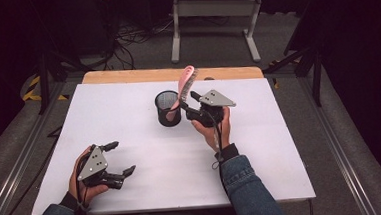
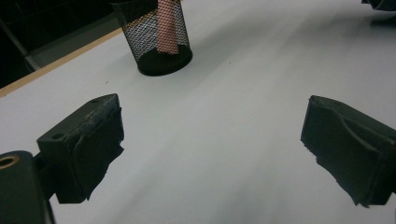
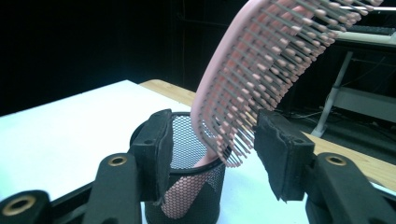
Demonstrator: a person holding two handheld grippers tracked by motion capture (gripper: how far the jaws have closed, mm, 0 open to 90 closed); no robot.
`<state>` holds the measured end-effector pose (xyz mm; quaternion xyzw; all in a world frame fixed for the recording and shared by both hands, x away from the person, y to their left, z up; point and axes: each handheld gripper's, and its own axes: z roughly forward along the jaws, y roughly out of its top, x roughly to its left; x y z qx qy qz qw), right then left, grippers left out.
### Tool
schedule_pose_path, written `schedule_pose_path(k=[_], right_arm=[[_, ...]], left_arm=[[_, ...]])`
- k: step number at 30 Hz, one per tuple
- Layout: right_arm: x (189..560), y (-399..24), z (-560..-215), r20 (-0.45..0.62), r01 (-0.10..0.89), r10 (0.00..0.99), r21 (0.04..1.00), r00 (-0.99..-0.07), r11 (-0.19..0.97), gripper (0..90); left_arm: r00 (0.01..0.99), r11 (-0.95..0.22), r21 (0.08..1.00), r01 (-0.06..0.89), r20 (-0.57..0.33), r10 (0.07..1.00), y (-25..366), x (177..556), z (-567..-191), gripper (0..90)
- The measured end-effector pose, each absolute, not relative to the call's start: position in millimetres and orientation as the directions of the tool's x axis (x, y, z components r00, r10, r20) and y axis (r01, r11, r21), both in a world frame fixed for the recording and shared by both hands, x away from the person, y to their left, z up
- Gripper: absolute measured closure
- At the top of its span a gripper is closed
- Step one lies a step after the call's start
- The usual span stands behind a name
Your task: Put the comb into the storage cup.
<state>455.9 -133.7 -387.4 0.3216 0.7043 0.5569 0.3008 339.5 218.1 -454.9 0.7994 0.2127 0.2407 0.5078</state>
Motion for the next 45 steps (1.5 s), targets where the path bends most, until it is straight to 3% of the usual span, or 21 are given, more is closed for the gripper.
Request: schedule_pose_path(k=[32,45], right_arm=[[435.6,-146.2,-371.2,-0.144,0.048,0.761,0.973,-0.633,0.224,34.8],[429.1,-143.0,-368.8,-0.18,0.035,0.759,0.965,-0.626,0.258,22.0]], left_arm=[[0.799,-0.402,0.912,0.081,0.182,0.573,217.2,338.4,-453.4,6.8],[0.797,-0.399,0.913,0.084,0.179,0.577,218.1,338.4,-453.0,6.3]])
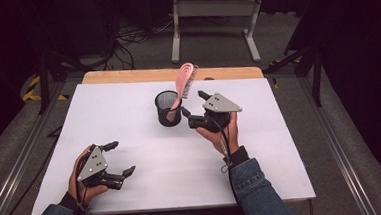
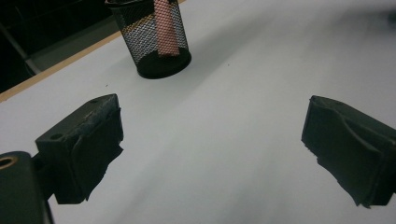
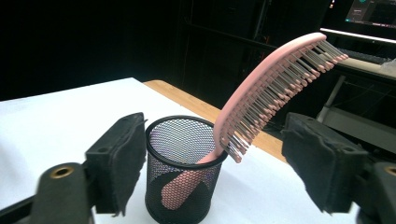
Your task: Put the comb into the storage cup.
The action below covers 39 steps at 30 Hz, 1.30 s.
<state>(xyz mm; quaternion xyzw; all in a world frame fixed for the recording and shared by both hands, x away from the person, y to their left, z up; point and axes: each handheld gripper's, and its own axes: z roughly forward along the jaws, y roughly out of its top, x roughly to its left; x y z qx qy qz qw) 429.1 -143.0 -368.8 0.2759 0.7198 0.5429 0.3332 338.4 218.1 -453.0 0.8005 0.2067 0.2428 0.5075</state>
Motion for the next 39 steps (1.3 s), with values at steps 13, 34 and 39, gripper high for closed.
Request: schedule_pose_path(k=[13,34,39], right_arm=[[421.1,-148.0,-366.4,-0.164,0.013,0.748,0.974,-0.643,0.225,12.4],[406.6,-150.0,-362.8,-0.224,-0.034,0.739,0.964,-0.635,0.263,6.1],[403.8,-151.8,-361.2,-0.235,-0.034,0.742,0.961,-0.627,0.276,6.0]], left_arm=[[0.799,-0.399,0.913,0.087,0.176,0.575,217.8,338.6,-453.2,6.4],[0.801,-0.401,0.912,0.088,0.174,0.572,217.4,338.8,-453.2,6.4],[0.802,-0.402,0.912,0.087,0.175,0.571,217.5,338.6,-453.0,6.4]])
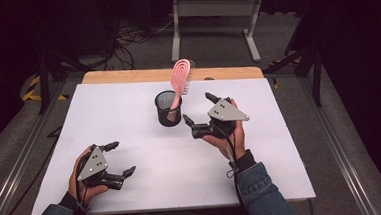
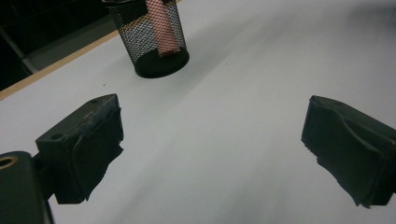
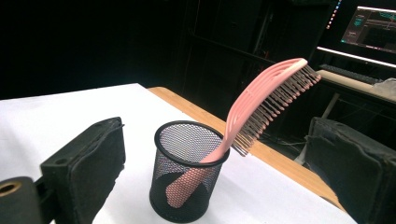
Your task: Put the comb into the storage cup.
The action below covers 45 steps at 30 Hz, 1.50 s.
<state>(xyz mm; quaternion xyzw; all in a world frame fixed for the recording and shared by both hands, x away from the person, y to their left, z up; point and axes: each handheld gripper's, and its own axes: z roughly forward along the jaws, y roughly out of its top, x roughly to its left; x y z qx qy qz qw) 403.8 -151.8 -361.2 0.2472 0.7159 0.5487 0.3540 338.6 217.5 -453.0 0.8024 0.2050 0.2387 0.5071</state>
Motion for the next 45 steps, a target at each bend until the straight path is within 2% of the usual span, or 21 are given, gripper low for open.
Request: schedule_pose_path(k=[45], right_arm=[[380.8,-168.5,-359.2,-0.291,-0.067,0.741,0.946,-0.605,0.317,7.6]], left_arm=[[0.805,-0.407,0.91,0.081,0.181,0.565,217.8,338.0,-452.1,6.5]])
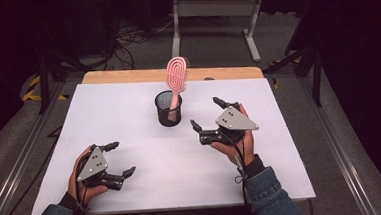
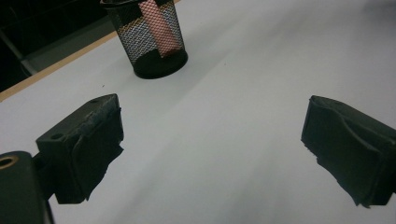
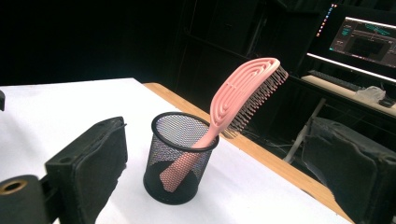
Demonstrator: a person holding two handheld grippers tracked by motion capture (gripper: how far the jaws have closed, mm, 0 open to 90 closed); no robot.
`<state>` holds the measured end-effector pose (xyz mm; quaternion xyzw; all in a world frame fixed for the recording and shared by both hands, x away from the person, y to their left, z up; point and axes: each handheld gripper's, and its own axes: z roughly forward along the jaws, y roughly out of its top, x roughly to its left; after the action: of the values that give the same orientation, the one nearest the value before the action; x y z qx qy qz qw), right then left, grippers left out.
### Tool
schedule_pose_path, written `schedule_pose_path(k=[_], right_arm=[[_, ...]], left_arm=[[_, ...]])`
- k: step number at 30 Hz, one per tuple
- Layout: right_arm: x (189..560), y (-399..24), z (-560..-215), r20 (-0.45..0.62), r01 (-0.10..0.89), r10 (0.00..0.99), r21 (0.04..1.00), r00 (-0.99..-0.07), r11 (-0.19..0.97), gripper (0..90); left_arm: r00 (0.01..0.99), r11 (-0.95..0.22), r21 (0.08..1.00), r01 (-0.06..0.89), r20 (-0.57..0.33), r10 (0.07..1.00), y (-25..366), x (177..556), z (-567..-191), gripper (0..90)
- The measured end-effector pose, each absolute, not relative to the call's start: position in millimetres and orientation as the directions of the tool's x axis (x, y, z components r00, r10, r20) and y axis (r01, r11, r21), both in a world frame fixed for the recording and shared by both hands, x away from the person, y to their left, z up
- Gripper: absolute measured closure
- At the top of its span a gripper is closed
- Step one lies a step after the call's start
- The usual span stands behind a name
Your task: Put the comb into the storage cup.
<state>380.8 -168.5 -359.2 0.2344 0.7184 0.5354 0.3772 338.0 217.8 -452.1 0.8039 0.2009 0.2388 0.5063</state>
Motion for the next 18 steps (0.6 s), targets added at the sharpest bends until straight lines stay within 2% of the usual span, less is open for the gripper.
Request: schedule_pose_path(k=[18], right_arm=[[370.4,-184.6,-365.4,-0.313,-0.056,0.739,0.935,-0.596,0.351,7.8]], left_arm=[[0.805,-0.41,0.908,0.085,0.179,0.565,216.8,338.1,-452.8,6.5]])
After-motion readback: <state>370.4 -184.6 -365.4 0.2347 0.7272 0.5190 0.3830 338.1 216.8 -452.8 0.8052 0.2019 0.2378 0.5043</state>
